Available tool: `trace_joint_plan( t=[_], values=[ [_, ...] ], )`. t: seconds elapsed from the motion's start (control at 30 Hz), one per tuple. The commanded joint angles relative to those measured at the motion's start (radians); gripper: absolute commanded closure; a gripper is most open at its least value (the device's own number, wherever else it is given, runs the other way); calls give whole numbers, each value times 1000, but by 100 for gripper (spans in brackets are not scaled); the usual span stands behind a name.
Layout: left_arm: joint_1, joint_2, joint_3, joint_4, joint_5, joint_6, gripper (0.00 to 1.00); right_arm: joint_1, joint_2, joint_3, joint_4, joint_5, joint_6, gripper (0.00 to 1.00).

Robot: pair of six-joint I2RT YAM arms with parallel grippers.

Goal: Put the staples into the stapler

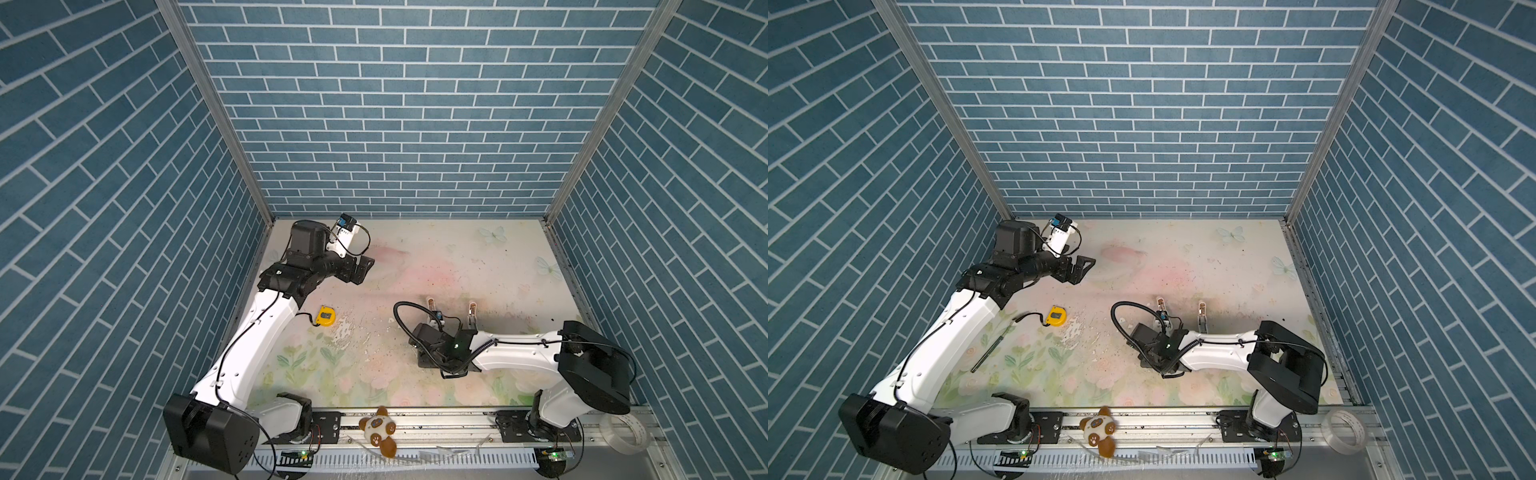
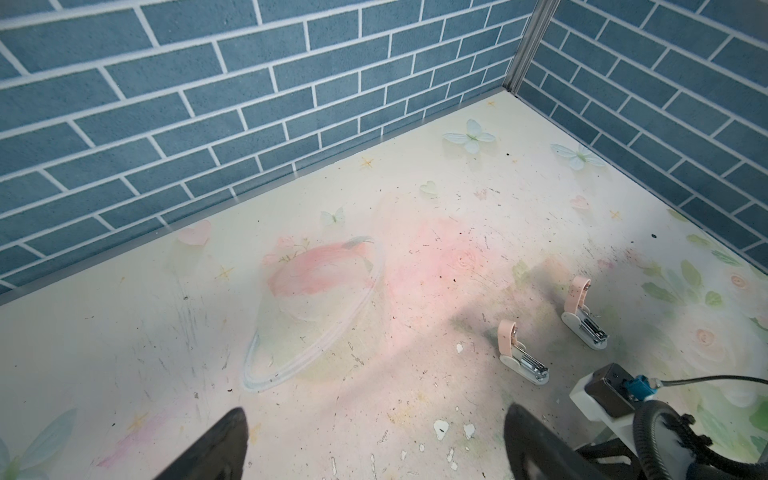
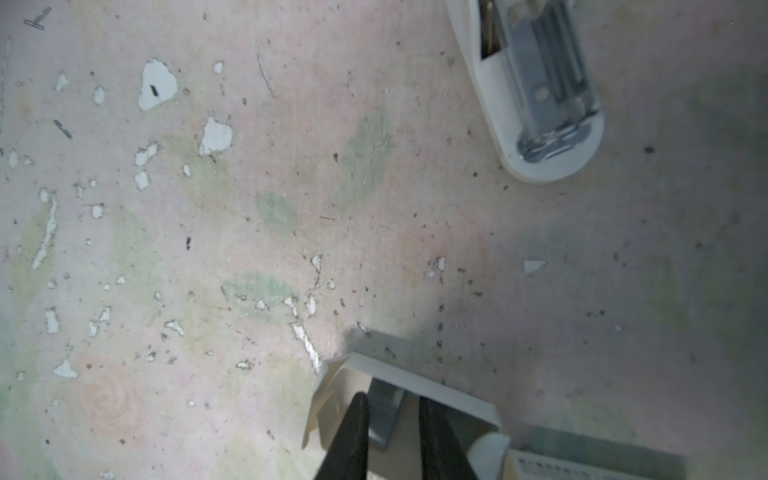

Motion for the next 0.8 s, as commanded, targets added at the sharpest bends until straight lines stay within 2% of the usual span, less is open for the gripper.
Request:
trace_joint_plan(
  t=[0.0, 0.77],
  values=[
    [-6, -23, -3, 8, 8, -1, 3, 4, 16, 22, -8, 9, 45, 76],
    [-5, -38, -23, 18, 4, 5, 3, 4, 52, 55, -25, 9, 29, 76]
  ],
)
